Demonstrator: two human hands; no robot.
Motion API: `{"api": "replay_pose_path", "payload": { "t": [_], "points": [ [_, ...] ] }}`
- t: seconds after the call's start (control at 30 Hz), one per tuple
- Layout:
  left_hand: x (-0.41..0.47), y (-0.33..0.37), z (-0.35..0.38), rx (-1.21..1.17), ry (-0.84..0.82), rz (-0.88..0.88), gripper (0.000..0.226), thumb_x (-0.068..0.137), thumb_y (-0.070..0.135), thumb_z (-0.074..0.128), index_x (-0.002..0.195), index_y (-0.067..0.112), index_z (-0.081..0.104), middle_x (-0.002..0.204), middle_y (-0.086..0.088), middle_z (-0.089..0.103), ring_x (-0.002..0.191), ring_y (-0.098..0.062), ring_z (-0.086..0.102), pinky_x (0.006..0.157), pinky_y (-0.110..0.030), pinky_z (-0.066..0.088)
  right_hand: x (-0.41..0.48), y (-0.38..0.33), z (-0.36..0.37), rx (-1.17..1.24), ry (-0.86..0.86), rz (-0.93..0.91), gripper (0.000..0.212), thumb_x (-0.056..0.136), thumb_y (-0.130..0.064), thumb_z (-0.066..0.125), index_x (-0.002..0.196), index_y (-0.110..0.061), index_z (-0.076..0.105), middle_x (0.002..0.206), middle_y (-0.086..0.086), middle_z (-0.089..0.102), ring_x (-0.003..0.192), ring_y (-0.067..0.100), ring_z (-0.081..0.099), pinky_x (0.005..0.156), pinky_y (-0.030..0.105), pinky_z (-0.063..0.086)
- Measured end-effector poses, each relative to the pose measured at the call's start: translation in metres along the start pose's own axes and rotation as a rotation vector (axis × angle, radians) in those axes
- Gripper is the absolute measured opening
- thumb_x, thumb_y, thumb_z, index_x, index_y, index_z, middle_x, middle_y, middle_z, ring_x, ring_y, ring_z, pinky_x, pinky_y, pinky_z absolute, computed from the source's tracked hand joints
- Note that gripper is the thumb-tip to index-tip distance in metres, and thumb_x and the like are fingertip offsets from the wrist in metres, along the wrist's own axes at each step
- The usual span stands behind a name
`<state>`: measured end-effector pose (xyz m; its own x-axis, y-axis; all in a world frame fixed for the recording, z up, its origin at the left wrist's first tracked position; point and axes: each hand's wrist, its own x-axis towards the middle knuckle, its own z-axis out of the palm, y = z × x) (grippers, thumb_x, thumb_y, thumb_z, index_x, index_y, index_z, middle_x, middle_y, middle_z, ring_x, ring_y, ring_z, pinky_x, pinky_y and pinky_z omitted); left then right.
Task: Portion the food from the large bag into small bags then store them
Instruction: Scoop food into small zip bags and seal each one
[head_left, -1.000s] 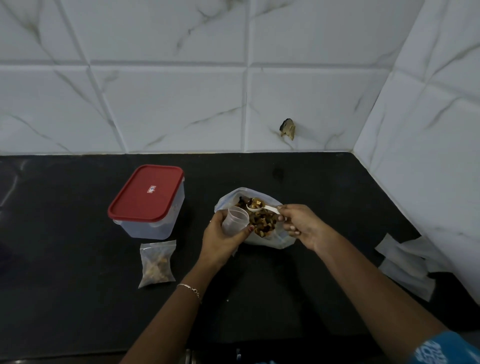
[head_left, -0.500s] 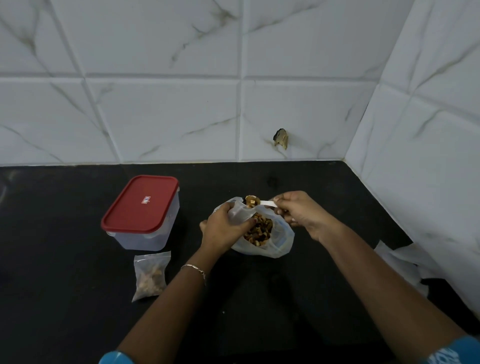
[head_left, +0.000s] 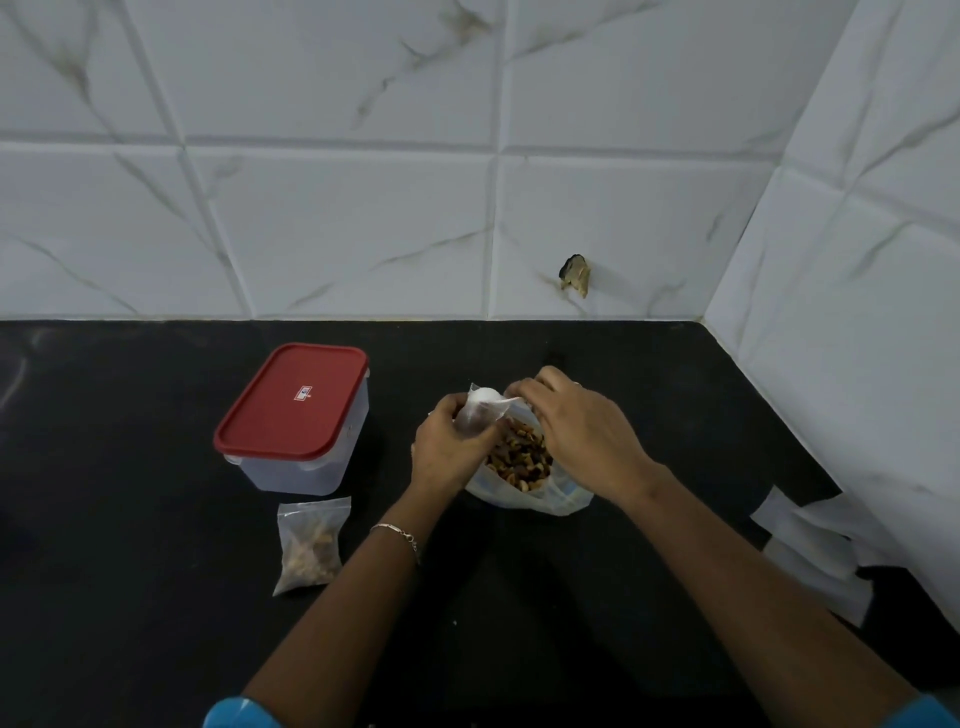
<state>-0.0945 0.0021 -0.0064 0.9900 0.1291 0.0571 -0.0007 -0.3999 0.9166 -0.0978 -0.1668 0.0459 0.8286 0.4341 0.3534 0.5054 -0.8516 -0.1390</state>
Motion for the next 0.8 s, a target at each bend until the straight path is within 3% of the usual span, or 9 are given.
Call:
{"api": "replay_pose_path", "payload": {
  "t": [0.23,0.37,0.47,0.53,0.63,0.7,0.8],
  "points": [
    [-0.001,-0.008,-0.002,-0.074,0.009,-0.019,0.042,0.076,0.038,0.078,0.11,0.024,0.058,0.104,0.006,0.066,0.095,-0.009,0.064,0.084,-0.037,0.057,-0.01,0.0,0.006,-0.059,0.118,-0.074,0.044,0.086,-0.01,0.063,0.127,-0.024,0.056,0.112,-0.002,0.055,0.077,0.011,0.059,0.057,0.018,0.043],
    [-0.004,-0.019,-0.002,-0.095,-0.023,-0.041,0.044,0.074,0.043,0.078,0.11,0.03,0.057,0.108,0.007,0.067,0.101,-0.011,0.064,0.087,-0.042,0.056,-0.019,0.002,0.018,0.524,0.189,0.214,0.023,0.1,-0.016,0.045,0.116,-0.022,0.06,0.099,-0.013,0.06,0.086,0.002,0.058,0.072,0.018,0.047],
    [-0.011,-0.025,-0.002,-0.122,-0.05,-0.079,0.049,0.075,0.04,0.078,0.117,0.026,0.056,0.116,0.008,0.061,0.109,-0.011,0.06,0.089,-0.04,0.056,-0.036,0.006,0.038,0.875,0.173,0.522,0.015,0.101,-0.018,0.045,0.108,-0.023,0.057,0.089,-0.004,0.061,0.083,0.006,0.06,0.075,0.025,0.05],
    [-0.015,-0.031,-0.002,-0.149,-0.046,-0.092,0.045,0.078,0.038,0.077,0.116,0.026,0.057,0.118,0.01,0.059,0.112,-0.011,0.058,0.091,-0.038,0.055,-0.048,0.01,0.051,0.939,0.172,0.628,0.014,0.101,-0.015,0.045,0.106,-0.022,0.056,0.089,0.0,0.061,0.083,0.011,0.061,0.074,0.028,0.051],
    [-0.019,-0.039,-0.002,-0.105,-0.084,-0.104,0.043,0.078,0.037,0.076,0.115,0.028,0.057,0.119,0.011,0.057,0.114,-0.01,0.055,0.095,-0.04,0.053,-0.06,0.013,0.059,1.011,0.161,0.698,0.017,0.101,-0.012,0.043,0.104,-0.023,0.056,0.085,-0.001,0.06,0.08,0.007,0.059,0.069,0.019,0.047],
    [-0.02,-0.043,0.001,-0.039,-0.106,-0.104,0.051,0.075,0.036,0.079,0.119,0.03,0.054,0.118,0.016,0.054,0.116,-0.008,0.053,0.099,-0.04,0.05,-0.061,0.013,0.061,1.032,0.132,0.702,0.017,0.101,-0.012,0.043,0.105,-0.023,0.056,0.084,-0.001,0.06,0.078,0.005,0.058,0.066,0.017,0.045],
    [-0.019,-0.042,0.009,0.073,-0.09,-0.074,0.068,0.063,0.051,0.078,0.122,0.036,0.048,0.113,0.027,0.049,0.117,-0.005,0.05,0.108,-0.045,0.037,-0.058,0.007,0.063,1.018,0.097,0.617,0.017,0.101,-0.014,0.045,0.101,-0.026,0.057,0.085,-0.001,0.06,0.075,0.002,0.057,0.061,0.012,0.044]
  ]
}}
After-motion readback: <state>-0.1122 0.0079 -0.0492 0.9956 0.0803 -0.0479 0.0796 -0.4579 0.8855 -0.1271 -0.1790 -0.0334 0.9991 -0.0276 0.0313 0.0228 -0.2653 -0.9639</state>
